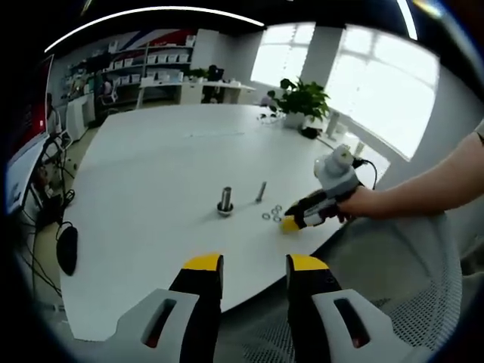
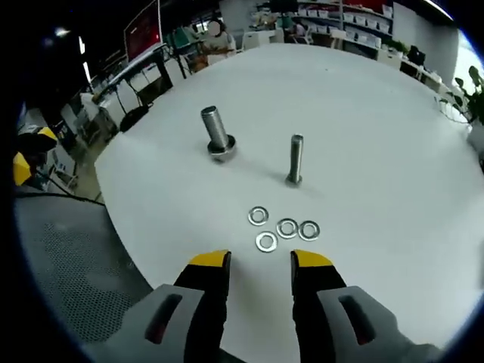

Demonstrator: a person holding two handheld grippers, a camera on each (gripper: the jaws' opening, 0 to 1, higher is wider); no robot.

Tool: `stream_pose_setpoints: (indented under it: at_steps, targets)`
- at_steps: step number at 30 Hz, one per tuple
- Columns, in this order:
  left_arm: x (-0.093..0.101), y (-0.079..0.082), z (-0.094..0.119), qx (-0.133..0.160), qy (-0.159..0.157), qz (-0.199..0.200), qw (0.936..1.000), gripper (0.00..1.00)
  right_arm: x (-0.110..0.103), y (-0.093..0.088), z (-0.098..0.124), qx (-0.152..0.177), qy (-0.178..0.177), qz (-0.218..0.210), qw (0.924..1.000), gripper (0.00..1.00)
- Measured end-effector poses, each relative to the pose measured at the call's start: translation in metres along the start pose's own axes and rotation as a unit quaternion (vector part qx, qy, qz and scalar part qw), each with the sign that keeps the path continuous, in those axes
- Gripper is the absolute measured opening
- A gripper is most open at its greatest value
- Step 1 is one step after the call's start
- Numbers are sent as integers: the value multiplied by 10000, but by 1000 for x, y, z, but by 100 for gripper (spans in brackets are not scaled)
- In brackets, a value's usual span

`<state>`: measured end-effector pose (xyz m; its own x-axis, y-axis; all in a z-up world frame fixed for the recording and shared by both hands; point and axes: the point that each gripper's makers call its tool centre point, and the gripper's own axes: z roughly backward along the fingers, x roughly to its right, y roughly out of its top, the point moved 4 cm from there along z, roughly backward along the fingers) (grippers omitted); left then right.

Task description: Place the washer onto the threaded stud by aligning its center hole with the stud, sliding it down to the base, and recovering from edge contact or off-axis alignment until the washer reaches the visible bottom stop.

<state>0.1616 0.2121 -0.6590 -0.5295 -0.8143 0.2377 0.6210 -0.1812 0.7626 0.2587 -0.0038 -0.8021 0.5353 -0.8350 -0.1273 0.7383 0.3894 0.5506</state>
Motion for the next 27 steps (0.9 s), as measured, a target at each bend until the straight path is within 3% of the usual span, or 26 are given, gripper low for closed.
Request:
stream_pose_setpoints:
  at_steps: [7,14,15,22,25,27]
  targets:
    - [1,-1,0,-24,-27,-17,10000,31,3,6,-4,-76,-36,220,9997,31]
    - [0,-1,-1,-38,-24,-8,10000,31,-2,3,-6,-134,-195,1146,9931,23]
    - [0,-1,-1,-43,-29,-4,10000,31,-4,3,-6,-143,-150,1048,9943,21]
    - [2,1,0,50,-91,68,9999,31,1,11,-9,-568,54,1211,9910,17]
    - [1,0,-1,-5,-75,63,10000,31,3,12,-9,-866,226,1380,9864,16]
    - [2,-1,-1,-21,-86,52,9999,31,3,13,-9,-1047,292,1722,9790,16]
